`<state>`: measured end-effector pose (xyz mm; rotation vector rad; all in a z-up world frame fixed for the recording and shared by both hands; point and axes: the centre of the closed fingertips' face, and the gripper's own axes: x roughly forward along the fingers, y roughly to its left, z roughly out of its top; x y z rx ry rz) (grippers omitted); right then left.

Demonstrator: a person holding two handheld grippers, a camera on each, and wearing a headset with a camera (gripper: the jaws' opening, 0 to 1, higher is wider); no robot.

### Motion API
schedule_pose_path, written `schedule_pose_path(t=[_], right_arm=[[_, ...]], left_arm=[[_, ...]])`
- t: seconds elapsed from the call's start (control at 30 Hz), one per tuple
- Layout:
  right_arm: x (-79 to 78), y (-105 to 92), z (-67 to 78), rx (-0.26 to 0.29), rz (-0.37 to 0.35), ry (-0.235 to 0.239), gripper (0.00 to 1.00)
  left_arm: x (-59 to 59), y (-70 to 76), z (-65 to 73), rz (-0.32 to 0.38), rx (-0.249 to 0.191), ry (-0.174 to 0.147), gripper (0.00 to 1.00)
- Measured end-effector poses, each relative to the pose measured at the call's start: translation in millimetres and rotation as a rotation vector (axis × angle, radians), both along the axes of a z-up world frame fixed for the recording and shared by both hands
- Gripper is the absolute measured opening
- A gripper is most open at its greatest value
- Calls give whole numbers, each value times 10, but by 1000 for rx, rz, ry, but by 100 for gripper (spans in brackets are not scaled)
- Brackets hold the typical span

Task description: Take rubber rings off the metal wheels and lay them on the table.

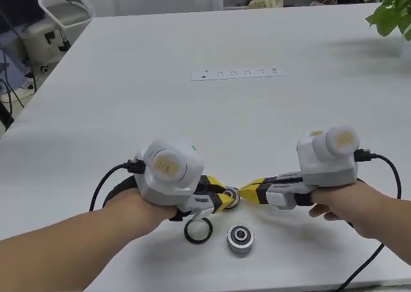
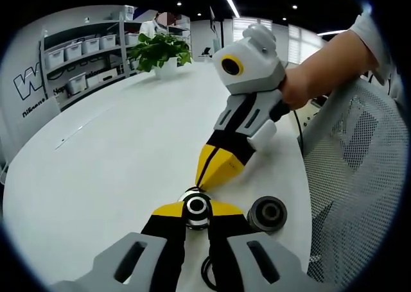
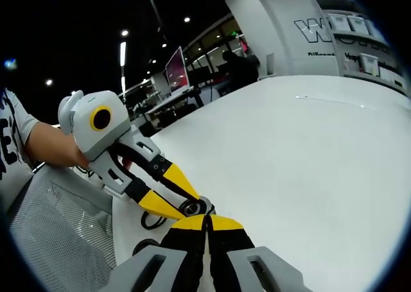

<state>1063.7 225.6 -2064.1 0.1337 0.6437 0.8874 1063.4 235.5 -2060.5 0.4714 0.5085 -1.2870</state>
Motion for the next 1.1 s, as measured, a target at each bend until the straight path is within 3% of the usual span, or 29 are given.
schedule_pose_path(t=[0.97, 1.0, 1.03, 1.07, 1.1], right_arm=[[-51, 131, 64, 34, 30, 6, 0], [-66, 187, 109, 61, 51, -4, 0], [19, 278, 262, 150, 20, -54, 0], [-70, 252, 185, 93, 44, -17, 0], [-71, 255, 172, 69, 58, -38, 0]], left_arm=[[5, -3, -4, 6, 12, -7, 7], [5, -5, -4, 6, 12, -8, 7], [4, -5, -6, 5, 13, -7, 7], [5, -7, -6, 5, 12, -8, 7], [7, -7, -5, 6, 11, -9, 7]])
